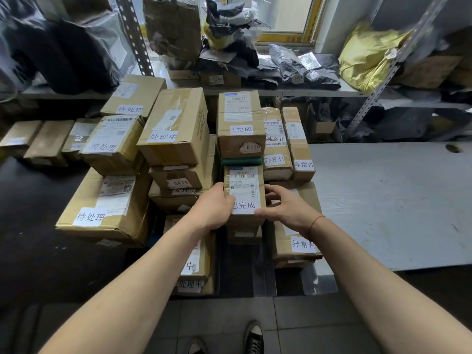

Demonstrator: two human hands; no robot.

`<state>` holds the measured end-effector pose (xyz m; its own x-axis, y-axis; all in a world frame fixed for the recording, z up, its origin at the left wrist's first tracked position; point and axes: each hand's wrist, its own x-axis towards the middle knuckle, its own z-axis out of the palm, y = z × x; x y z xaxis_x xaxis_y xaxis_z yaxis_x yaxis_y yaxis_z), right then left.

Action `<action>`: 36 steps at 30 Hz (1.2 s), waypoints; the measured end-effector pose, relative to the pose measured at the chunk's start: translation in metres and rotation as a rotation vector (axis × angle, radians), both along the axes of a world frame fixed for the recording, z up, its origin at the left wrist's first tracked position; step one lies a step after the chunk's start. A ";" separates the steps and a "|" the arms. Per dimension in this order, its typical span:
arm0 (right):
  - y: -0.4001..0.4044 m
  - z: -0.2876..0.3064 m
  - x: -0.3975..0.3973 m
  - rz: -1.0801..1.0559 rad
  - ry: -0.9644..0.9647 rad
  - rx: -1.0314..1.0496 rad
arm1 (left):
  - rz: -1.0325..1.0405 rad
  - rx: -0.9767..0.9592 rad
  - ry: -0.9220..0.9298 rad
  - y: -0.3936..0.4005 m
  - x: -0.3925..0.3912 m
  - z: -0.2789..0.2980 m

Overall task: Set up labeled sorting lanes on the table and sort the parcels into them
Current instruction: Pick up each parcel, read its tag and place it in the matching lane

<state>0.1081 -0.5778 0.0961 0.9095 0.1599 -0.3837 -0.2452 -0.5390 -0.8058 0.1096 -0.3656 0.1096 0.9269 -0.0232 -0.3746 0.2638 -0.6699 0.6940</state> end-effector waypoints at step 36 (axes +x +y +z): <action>0.315 0.083 -0.037 0.431 -0.733 -0.352 | 0.083 0.429 -0.463 0.311 -0.087 0.049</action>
<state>0.0712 -0.2629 0.1796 0.8333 0.5246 0.1743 0.5410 -0.7089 -0.4525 0.0228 -0.0547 0.1585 0.9873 0.1184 0.1055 0.0631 -0.9039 0.4231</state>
